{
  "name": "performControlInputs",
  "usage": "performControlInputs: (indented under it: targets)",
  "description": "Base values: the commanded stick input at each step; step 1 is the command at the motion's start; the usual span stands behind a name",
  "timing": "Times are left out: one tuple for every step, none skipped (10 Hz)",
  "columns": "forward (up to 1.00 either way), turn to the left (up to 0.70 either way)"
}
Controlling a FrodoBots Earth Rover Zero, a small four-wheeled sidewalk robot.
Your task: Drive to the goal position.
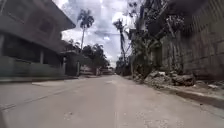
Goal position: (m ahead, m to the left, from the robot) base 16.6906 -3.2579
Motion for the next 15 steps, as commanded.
performControlInputs:
  targets:
    - [0.5,-0.05]
    - [0.5,-0.05]
    - [0.5,-0.05]
    - [0.5,-0.05]
    - [0.5,-0.05]
    - [0.5,-0.05]
    - [0.5,-0.05]
    - [0.5,-0.05]
    - [0.5,-0.05]
    - [0.5,-0.05]
    - [0.5,-0.05]
    - [0.5,-0.05]
    - [0.5,-0.05]
    - [0.5,-0.05]
    - [0.5,-0.05]
